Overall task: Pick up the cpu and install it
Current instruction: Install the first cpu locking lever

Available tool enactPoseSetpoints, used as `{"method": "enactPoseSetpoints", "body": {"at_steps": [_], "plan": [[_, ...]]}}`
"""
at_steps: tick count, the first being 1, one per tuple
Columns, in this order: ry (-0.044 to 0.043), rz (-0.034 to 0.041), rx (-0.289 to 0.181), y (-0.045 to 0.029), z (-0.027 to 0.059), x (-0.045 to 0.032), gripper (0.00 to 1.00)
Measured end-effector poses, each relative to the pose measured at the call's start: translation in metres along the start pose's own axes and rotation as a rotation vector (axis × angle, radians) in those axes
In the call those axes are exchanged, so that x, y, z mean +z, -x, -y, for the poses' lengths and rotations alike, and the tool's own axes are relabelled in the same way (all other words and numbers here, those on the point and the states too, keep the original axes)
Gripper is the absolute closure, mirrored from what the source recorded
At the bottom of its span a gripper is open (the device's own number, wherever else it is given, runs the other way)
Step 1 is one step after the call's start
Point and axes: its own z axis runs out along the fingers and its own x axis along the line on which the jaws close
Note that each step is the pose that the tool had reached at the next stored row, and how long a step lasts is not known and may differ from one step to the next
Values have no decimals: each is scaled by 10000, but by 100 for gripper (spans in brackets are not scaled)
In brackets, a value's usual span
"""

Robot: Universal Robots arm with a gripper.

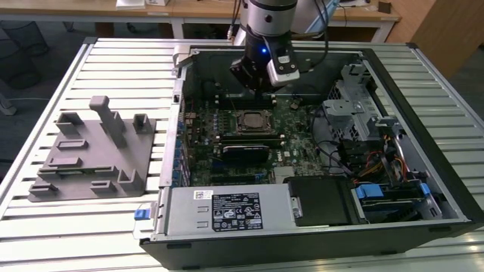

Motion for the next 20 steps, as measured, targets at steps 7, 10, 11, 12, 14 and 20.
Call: {"method": "enactPoseSetpoints", "body": {"at_steps": [7, 10, 11, 12, 14, 20], "plan": [[-12, -33, -1153, -1, 1, 16, 89], [-6, -22, -1279, -28, 8, 19, 89], [-5, -17, -1286, -51, 14, 18, 89], [-7, -13, -1289, -81, 22, 18, 89], [-2, 6, -1289, -163, 44, 18, 89], [13, 65, -1350, -305, 81, 19, 89]]}}
